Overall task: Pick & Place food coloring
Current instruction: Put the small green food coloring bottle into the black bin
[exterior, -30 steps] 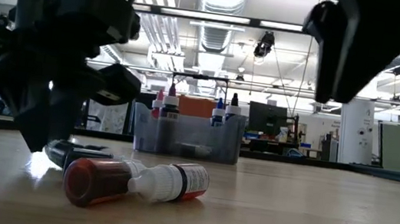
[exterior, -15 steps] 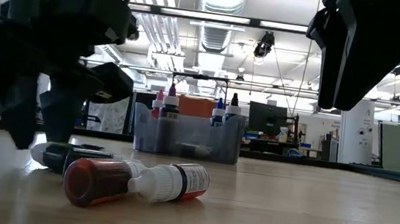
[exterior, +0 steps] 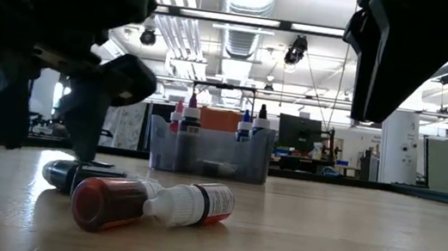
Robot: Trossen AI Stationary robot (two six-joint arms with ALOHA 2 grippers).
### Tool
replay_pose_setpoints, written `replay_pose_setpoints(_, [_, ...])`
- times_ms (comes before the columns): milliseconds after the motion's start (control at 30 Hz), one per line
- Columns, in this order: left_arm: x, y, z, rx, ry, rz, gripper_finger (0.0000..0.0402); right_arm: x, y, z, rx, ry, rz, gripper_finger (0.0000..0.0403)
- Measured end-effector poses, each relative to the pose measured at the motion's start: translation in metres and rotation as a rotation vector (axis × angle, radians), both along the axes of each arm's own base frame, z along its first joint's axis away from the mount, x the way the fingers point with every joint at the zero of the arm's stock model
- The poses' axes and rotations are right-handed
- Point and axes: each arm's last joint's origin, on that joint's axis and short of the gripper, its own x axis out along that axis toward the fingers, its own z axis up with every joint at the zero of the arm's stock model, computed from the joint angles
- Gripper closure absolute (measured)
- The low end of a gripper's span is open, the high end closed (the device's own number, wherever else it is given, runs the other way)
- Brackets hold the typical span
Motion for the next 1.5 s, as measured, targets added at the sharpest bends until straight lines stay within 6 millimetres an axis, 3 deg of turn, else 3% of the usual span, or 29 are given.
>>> replay_pose_setpoints(100, [0.003, -0.001, 0.003, -0.003, -0.027, -0.014, 0.0204, 0.000, 0.000, 0.000, 0.000, -0.001, 0.000, 0.0179])
replay_pose_setpoints(433, [0.007, -0.003, -0.014, 0.014, 0.006, -0.014, 0.0222, 0.001, 0.000, 0.000, 0.003, -0.005, 0.000, 0.0179])
replay_pose_setpoints(767, [0.007, -0.002, -0.014, 0.044, -0.004, 0.010, 0.0321, 0.001, 0.001, 0.000, -0.028, -0.019, 0.027, 0.0180])
replay_pose_setpoints(900, [0.006, -0.001, -0.014, 0.078, -0.002, 0.024, 0.0361, -0.002, 0.001, 0.009, -0.076, -0.064, 0.062, 0.0189])
replay_pose_setpoints(1067, [0.004, 0.008, -0.007, 0.088, 0.038, 0.124, 0.0380, -0.007, -0.002, 0.019, -0.128, -0.083, 0.088, 0.0211])
replay_pose_setpoints(1167, [0.005, 0.014, 0.014, 0.099, 0.038, 0.260, 0.0380, -0.016, -0.003, 0.035, -0.193, -0.140, 0.091, 0.0227])
replay_pose_setpoints(1333, [0.010, 0.031, 0.081, 0.147, -0.118, 0.468, 0.0380, -0.030, -0.013, 0.058, -0.224, -0.157, 0.096, 0.0247])
replay_pose_setpoints(1500, [0.025, 0.075, 0.138, 0.225, -0.319, 0.713, 0.0380, -0.037, -0.021, 0.068, -0.295, -0.195, 0.106, 0.0254])
